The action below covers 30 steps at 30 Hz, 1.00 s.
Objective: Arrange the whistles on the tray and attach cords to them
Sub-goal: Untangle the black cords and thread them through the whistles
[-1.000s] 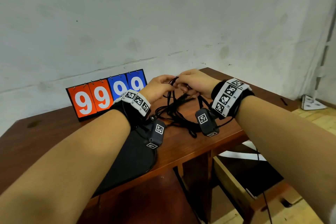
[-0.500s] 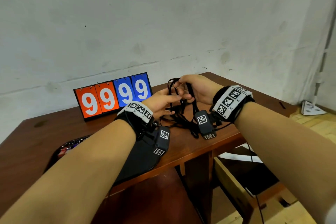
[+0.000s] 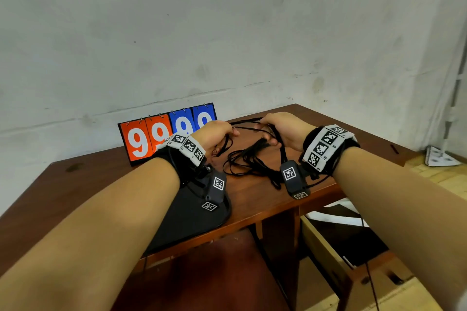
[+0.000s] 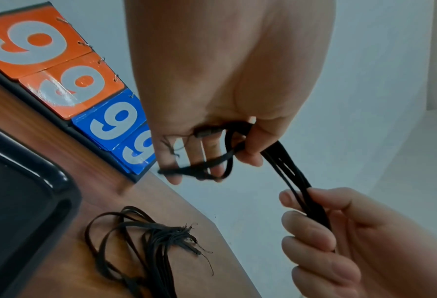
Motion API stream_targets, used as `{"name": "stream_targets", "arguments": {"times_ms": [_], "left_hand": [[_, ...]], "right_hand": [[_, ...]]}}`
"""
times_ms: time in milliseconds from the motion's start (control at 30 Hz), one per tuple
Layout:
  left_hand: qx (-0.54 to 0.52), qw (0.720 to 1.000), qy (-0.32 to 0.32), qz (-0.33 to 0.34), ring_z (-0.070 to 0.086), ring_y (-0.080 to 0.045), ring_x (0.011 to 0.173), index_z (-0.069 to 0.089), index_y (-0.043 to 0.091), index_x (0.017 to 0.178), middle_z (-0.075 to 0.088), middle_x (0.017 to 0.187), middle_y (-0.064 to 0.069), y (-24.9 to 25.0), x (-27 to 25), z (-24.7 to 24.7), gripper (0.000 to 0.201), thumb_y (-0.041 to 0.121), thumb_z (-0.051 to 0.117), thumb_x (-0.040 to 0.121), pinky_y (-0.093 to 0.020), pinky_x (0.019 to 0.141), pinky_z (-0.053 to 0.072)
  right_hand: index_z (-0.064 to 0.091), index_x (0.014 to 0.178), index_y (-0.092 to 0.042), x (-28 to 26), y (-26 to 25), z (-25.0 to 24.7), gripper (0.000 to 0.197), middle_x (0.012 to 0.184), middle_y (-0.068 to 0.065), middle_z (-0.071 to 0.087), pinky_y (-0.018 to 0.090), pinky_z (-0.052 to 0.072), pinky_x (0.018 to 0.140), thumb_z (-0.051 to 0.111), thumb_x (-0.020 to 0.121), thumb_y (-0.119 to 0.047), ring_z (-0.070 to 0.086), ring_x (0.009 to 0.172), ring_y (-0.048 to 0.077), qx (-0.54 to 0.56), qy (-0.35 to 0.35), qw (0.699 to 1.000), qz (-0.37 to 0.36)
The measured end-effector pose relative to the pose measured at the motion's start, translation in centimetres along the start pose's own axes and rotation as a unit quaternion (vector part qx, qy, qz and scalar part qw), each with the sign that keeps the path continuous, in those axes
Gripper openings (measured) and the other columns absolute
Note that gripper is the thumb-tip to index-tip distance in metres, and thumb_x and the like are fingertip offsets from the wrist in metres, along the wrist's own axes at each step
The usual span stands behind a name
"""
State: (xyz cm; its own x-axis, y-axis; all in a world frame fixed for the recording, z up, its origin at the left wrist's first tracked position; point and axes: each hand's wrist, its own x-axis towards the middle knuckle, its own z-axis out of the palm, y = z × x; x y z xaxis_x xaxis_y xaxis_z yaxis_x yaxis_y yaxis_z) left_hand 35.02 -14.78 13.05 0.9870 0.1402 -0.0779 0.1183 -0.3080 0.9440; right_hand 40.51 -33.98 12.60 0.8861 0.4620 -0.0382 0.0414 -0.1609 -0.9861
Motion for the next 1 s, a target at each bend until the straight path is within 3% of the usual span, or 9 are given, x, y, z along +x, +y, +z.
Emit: {"name": "stream_targets", "arguments": {"times_ms": [67,133,200,267,367,467,600,700,1000], "left_hand": [[0.003,1.0,0.0,0.013,0.056,-0.03,0.073,0.068,0.007,0.072,0.072,0.084,-0.012,0.2,-0.5,-0.5,0.025,0.011,0.046,0.083,-0.028,0.063,0.041],[0.006,1.0,0.006,0.021,0.065,-0.026,0.063,0.057,0.004,0.082,0.059,0.063,-0.01,0.8,-1.1,-1.1,0.021,0.004,0.038,0.09,-0.028,0.057,0.049],[0.027,0.999,0.018,0.023,0.052,-0.02,0.046,0.054,0.004,0.084,0.043,0.056,-0.006,1.2,-1.5,-1.6,0.016,0.003,0.04,0.091,-0.036,0.057,0.055],[0.1,0.994,0.036,0.03,0.036,-0.015,0.043,0.053,0.007,0.082,0.036,0.058,-0.003,1.7,-2.0,-2.2,0.013,0.004,0.043,0.09,-0.029,0.045,0.047],[0.221,0.974,0.035,0.045,0.033,-0.014,0.045,0.054,0.013,0.076,0.039,0.063,-0.002,2.3,-2.8,-2.5,0.014,0.01,0.049,0.089,-0.021,0.042,0.031],[0.295,0.952,0.013,0.077,0.04,-0.011,0.048,0.062,0.012,0.086,0.045,0.062,0.001,3.0,-3.6,-2.2,0.012,0.016,0.052,0.092,-0.021,0.044,0.033],[0.359,0.926,0.016,0.113,0.045,-0.004,0.057,0.064,0.014,0.098,0.053,0.071,0.007,3.4,-4.2,-2.6,0.016,0.013,0.05,0.092,-0.019,0.05,0.033],[0.373,0.922,0.031,0.098,0.042,-0.004,0.056,0.065,0.016,0.093,0.05,0.069,0.009,3.0,-4.4,-4.0,0.009,0.018,0.056,0.093,-0.021,0.051,0.03],[0.291,0.947,0.133,0.019,0.032,-0.016,0.048,0.066,0.001,0.091,0.041,0.059,-0.002,0.1,-4.7,-8.9,0.01,0.009,0.06,0.089,-0.026,0.047,0.025]], "right_hand": [[0.062,0.092,-0.005,-0.3,-0.1,0.3,0.026,0.058,0.006,0.05,0.024,0.03,0.043,0.044,0.095,-0.023,0.04,0.042,0.017,-0.015,0.004,1.0,-0.005],[0.064,0.097,-0.001,-0.5,0.0,0.4,0.03,0.058,0.005,0.051,0.025,0.034,0.043,0.043,0.094,-0.022,0.044,0.044,0.018,-0.033,-0.003,0.999,0.0],[0.064,0.102,0.0,-0.9,0.3,0.5,0.034,0.057,0.004,0.05,0.026,0.039,0.046,0.039,0.094,-0.021,0.047,0.046,0.019,-0.038,-0.028,0.999,0.023],[0.063,0.104,-0.002,-1.3,0.7,0.8,0.034,0.06,0.005,0.051,0.029,0.046,0.052,0.04,0.094,-0.024,0.052,0.052,0.022,-0.025,-0.067,0.996,0.048],[0.06,0.112,-0.003,-1.4,0.6,1.8,0.04,0.077,0.011,0.062,0.042,0.057,0.076,0.053,0.091,-0.036,0.061,0.066,0.027,-0.015,-0.116,0.991,0.063],[0.058,0.122,-0.006,-1.3,-0.1,3.6,0.056,0.102,0.016,0.068,0.053,0.049,0.096,0.064,0.083,-0.045,0.064,0.079,0.031,-0.006,-0.162,0.986,0.04],[0.058,0.11,-0.01,-1.4,-0.9,6.1,0.027,0.068,0.008,0.053,0.041,0.053,0.067,0.059,0.096,-0.033,0.046,0.052,0.018,0.046,-0.176,0.983,-0.008],[0.065,0.097,-0.009,-1.0,-0.6,6.3,0.023,0.059,-0.001,0.03,0.024,0.031,0.044,0.057,0.098,-0.031,0.026,0.046,0.01,-0.006,-0.128,0.991,-0.037],[0.065,0.089,-0.009,-0.5,1.0,4.2,0.026,0.055,-0.005,0.031,0.022,0.025,0.04,0.05,0.101,-0.027,0.027,0.043,0.008,-0.159,-0.074,0.982,-0.069]]}}
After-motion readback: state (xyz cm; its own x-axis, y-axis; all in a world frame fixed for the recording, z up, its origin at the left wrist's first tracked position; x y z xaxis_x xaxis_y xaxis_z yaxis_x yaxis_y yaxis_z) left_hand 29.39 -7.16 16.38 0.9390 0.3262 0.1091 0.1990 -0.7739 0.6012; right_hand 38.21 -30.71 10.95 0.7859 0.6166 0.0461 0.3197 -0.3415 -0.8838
